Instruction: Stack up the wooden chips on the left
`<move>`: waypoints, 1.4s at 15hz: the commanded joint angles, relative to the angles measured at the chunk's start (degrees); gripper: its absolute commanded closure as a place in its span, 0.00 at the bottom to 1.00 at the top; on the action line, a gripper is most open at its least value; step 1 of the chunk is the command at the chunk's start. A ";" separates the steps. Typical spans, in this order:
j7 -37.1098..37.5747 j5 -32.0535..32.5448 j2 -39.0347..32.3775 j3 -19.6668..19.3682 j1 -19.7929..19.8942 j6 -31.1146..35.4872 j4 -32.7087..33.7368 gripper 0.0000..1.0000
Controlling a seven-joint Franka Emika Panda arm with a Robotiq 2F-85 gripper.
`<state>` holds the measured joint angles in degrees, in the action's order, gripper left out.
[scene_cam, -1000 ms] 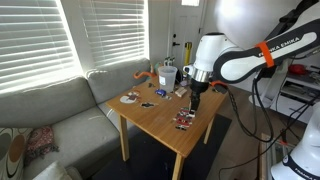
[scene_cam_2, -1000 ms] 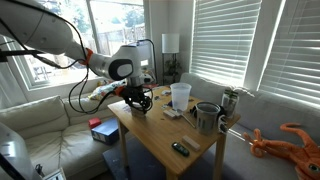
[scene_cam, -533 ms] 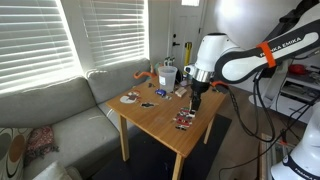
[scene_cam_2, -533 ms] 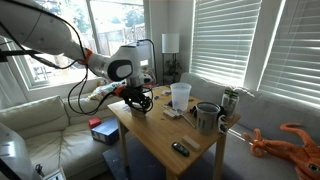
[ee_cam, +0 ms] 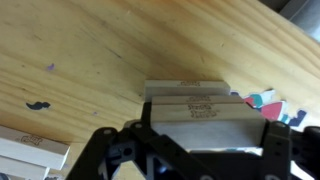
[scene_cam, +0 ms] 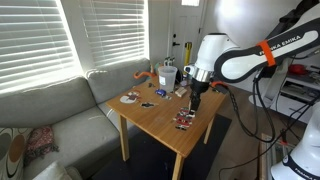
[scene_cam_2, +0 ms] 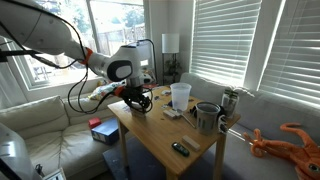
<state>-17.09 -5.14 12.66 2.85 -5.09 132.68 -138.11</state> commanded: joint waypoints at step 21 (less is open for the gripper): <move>-3.89 -3.23 2.23 -2.16 -0.69 0.38 -2.50 0.00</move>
<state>-19.57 -6.80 13.20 1.60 -5.09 132.68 -139.33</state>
